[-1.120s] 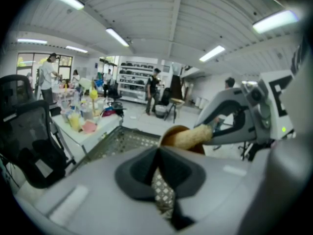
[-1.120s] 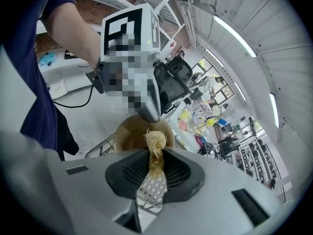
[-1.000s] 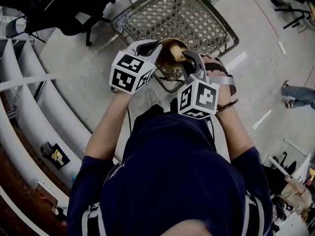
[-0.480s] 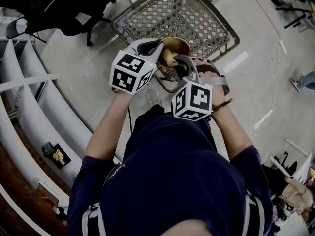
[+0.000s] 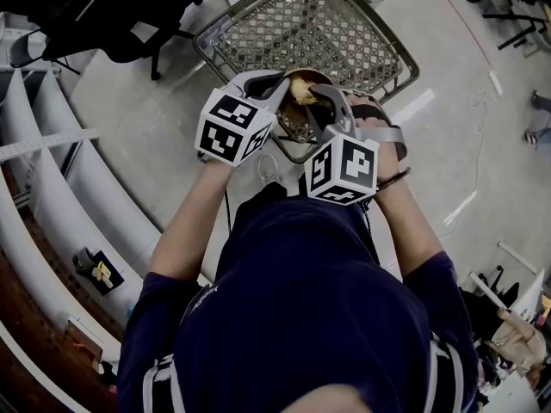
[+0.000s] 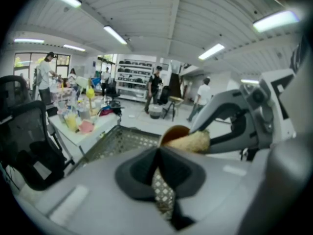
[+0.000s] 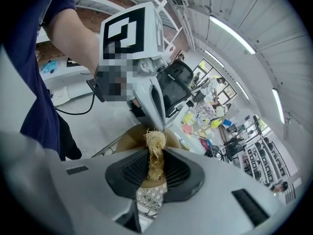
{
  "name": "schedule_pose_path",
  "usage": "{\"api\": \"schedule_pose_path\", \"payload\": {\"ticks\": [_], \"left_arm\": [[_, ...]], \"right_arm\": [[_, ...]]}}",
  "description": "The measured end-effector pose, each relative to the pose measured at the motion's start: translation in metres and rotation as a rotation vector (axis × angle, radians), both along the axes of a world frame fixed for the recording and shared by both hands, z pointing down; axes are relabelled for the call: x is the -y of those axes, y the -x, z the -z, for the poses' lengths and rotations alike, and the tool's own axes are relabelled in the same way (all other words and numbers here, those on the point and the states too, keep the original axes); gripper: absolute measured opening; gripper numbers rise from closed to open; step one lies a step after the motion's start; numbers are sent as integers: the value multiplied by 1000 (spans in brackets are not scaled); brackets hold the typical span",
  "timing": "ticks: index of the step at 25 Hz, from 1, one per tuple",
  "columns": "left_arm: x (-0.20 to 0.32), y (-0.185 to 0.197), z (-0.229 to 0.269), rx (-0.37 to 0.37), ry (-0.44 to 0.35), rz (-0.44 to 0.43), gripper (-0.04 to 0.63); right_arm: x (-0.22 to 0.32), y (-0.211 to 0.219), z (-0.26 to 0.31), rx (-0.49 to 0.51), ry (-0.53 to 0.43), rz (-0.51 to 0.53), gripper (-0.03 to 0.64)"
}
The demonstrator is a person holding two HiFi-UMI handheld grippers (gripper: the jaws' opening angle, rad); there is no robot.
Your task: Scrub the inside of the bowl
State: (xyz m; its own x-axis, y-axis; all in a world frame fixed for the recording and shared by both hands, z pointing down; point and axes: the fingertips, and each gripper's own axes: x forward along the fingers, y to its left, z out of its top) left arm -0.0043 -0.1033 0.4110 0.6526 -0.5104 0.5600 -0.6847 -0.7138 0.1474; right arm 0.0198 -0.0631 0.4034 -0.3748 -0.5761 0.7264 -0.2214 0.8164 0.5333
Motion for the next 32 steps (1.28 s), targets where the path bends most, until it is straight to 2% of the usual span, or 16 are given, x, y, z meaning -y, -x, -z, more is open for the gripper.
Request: {"api": "schedule_pose_path", "payload": {"ticks": [6, 11, 14, 23, 32], "left_arm": [[0, 1, -11, 36, 14, -8, 11], [5, 1, -17, 151, -21, -35, 11], [13, 2, -14, 182, -60, -29, 11], [29, 0, 6, 142, -129, 18, 11], [30, -9, 10, 69, -107, 29, 11]], "right_arm": [[9, -18, 1, -27, -13, -37, 64], [5, -23, -4, -58, -11, -28, 63], [5, -24, -9, -61, 5, -31, 64], [-10, -6, -22, -30, 64, 22, 63], [-2, 6, -1, 71, 31, 38, 63]]}}
